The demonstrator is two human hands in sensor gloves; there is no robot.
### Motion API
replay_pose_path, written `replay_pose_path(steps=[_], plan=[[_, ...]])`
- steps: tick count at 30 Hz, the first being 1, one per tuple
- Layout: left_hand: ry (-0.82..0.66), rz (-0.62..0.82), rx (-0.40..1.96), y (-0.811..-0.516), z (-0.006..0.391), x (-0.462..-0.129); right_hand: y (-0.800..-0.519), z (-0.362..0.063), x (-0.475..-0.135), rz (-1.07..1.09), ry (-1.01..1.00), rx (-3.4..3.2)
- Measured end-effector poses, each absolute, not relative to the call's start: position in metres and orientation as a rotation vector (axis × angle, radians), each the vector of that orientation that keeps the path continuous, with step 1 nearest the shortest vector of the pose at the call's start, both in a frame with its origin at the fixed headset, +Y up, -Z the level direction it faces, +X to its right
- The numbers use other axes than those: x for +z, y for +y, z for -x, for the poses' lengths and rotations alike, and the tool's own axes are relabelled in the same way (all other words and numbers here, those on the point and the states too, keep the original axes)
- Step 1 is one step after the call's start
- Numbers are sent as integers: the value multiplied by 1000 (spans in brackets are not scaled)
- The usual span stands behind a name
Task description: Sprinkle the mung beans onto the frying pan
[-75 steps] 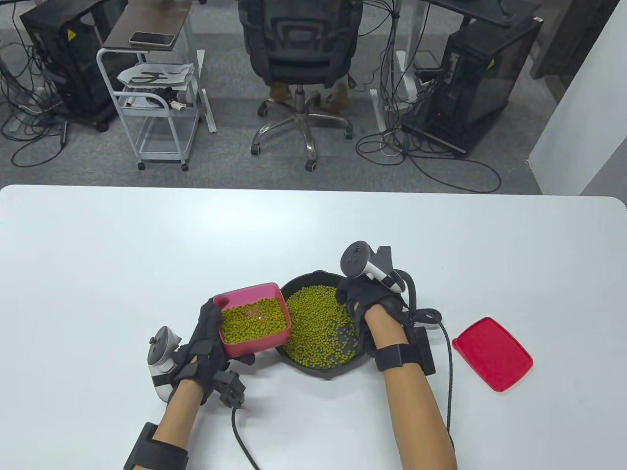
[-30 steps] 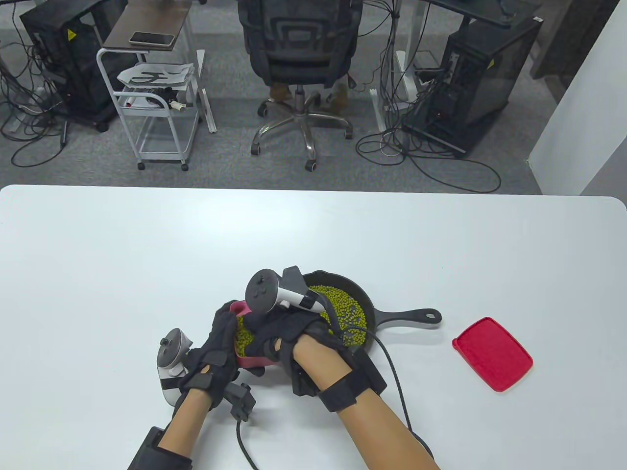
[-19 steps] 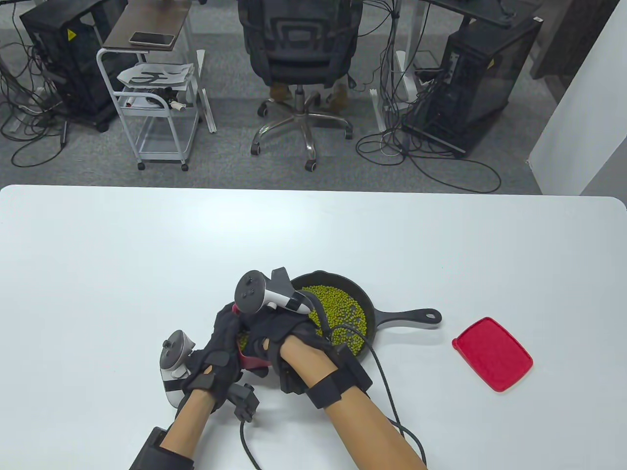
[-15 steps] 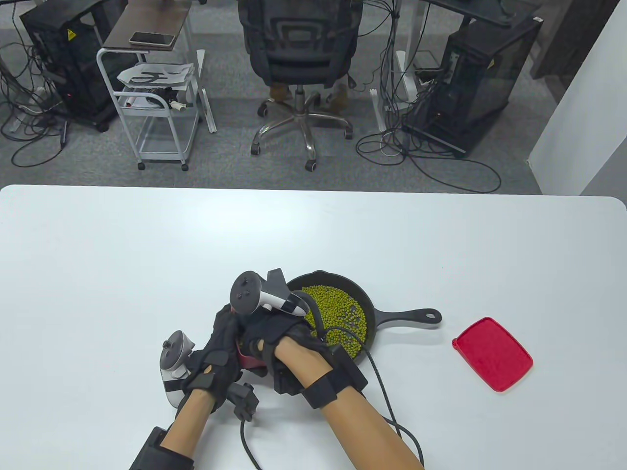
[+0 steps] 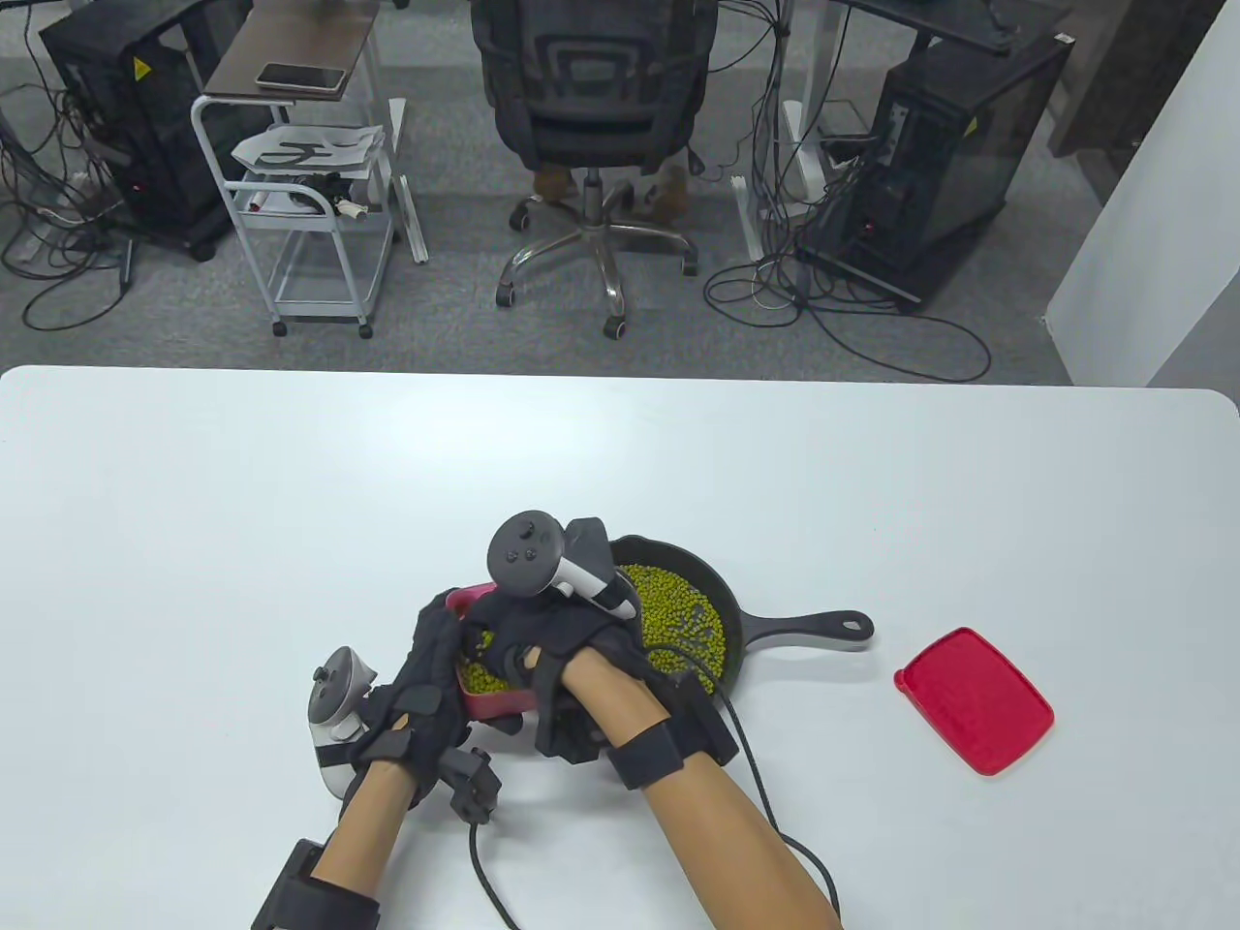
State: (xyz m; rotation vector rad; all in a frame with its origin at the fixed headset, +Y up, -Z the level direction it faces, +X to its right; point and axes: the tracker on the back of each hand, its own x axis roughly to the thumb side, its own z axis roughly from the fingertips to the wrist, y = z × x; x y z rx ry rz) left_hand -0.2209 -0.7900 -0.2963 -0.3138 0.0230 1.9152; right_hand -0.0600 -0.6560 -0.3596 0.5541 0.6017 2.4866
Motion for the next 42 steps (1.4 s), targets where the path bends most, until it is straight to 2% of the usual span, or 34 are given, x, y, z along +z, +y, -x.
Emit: replay_pose_path(steps=[8,12,15,18,21,26,33,42], plan=[[66,289,1924,-791,233,-298,-621,20,-372,-466,462,2373],[79,275,1926,-790,237,-299,-617,-8,-380,-390,398,2349],[81,270,1951,-789,240,-299,-626,-28,-386,-303,415,2370],[90,246,1976,-787,243,-300,-648,-39,-391,-224,505,2412],[90,239,2003,-785,247,-300,-674,-38,-392,-195,576,2430],[89,232,2015,-783,250,-299,-699,-24,-398,-181,629,2435],[87,239,2014,-783,250,-299,-707,-21,-412,-134,584,2423],[83,244,2010,-784,251,-299,-699,-55,-434,24,460,2548]])
